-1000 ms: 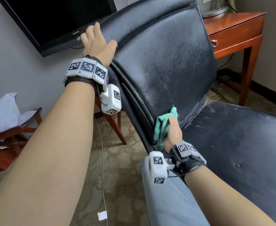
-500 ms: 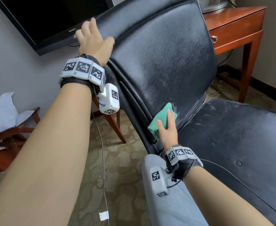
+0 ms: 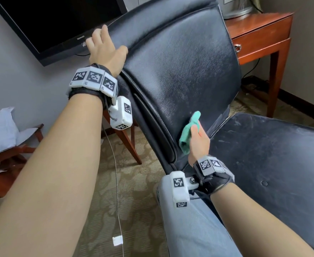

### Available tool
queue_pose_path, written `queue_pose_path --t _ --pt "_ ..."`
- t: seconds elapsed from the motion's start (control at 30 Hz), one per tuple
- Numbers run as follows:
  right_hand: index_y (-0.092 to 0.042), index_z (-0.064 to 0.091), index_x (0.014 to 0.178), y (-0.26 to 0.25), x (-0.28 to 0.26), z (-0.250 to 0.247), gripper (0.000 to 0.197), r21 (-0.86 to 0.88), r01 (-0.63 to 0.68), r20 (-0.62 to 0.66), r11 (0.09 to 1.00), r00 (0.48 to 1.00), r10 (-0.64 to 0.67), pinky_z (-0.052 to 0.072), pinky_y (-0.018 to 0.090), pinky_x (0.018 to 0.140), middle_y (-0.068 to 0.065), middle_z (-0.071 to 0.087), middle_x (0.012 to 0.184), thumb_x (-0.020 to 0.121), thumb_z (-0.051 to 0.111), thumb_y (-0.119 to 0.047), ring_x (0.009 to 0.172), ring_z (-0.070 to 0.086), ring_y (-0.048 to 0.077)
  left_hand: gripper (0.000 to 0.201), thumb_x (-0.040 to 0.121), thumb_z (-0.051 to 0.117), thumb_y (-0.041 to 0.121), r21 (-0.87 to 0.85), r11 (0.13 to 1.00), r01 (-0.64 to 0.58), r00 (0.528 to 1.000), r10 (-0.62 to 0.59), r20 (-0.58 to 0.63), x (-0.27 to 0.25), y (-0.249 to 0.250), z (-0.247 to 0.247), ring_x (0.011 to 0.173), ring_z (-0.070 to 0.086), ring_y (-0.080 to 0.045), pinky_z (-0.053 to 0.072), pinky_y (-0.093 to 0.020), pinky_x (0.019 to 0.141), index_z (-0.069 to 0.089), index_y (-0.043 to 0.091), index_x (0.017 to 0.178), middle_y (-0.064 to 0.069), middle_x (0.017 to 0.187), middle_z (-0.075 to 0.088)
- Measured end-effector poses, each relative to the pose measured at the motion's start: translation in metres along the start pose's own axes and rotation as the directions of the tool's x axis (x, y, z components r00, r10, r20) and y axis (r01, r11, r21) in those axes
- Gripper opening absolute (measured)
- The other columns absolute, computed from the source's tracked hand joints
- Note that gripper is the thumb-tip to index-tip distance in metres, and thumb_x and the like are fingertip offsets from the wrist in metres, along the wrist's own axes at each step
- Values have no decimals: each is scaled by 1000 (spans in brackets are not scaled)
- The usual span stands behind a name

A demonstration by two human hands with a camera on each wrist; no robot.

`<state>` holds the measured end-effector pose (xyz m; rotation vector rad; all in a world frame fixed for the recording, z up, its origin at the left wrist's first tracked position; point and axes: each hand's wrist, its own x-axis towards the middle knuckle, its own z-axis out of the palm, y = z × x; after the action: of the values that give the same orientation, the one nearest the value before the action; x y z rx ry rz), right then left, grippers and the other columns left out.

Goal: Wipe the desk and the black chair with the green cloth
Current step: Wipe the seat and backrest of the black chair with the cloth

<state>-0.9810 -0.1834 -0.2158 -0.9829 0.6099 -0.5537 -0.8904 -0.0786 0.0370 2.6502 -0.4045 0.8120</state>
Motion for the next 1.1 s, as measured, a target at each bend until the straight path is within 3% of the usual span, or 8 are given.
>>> queue_pose_path --t 0.1,0.17,0.27,0.33,0.53,0.67,0.97,1.1 --pt "-19 58 129 -39 -13 29 37 35 177 125 984 976 -180 37 31 106 1 59 127 93 52 -24 121 52 15 68 91 44 27 1 1000 -1 1000 1 0 1 -1 0 137 17 -24 22 -29 106 14 10 150 -3 152 19" --pt "-12 53 133 -54 -19 50 37 5 307 249 952 921 -298 23 26 115 5 44 145 96 50 -16 137 35 12 68 91 45 27 5 1000 -3 1000 3 -1 1 -1 1 137 17 -24 21 -28 106 14 10 150 -3 152 19" --pt "-18 42 141 -58 -18 65 40 -98 417 408 904 845 -345 5 31 119 4 20 157 102 38 -20 146 9 15 68 91 45 27 5 1000 -3 1000 3 -7 2 -2 1 137 17 -24 22 -28 106 15 10 149 -2 151 20" --pt "-23 37 143 -53 -11 59 41 -107 457 456 883 812 -365 1 32 120 0 15 158 103 29 -19 146 5 14 67 91 46 27 11 1000 -7 1000 7 -12 2 -3 2 136 18 -24 24 -28 105 16 11 149 -3 151 21" --pt "-36 44 123 -43 14 46 41 -326 466 475 822 833 -284 -7 51 116 -6 12 159 83 34 -32 146 -7 15 68 90 46 28 33 999 -9 999 10 -33 3 -3 4 134 20 -25 26 -27 102 16 11 149 -2 149 22" --pt "-28 25 147 -40 3 46 54 -257 415 442 873 854 -275 -3 44 119 -1 -2 159 97 38 -15 146 -10 14 67 91 46 28 38 999 -14 999 15 -47 4 -4 7 134 20 -25 26 -27 102 16 11 149 -2 150 22" --pt "-29 20 149 -35 -5 58 61 -302 519 435 800 822 -369 0 39 118 1 5 159 96 49 -18 147 -2 21 68 90 46 28 49 999 -18 997 21 -72 6 -7 10 135 21 -26 29 -29 102 18 11 149 -3 150 23" --pt "-24 24 149 -50 1 81 64 -318 627 427 711 764 -483 -1 38 116 6 11 159 92 53 -17 146 4 30 68 90 47 28 53 998 -23 997 27 -77 7 -8 10 135 21 -26 28 -29 103 18 10 149 -4 150 22"
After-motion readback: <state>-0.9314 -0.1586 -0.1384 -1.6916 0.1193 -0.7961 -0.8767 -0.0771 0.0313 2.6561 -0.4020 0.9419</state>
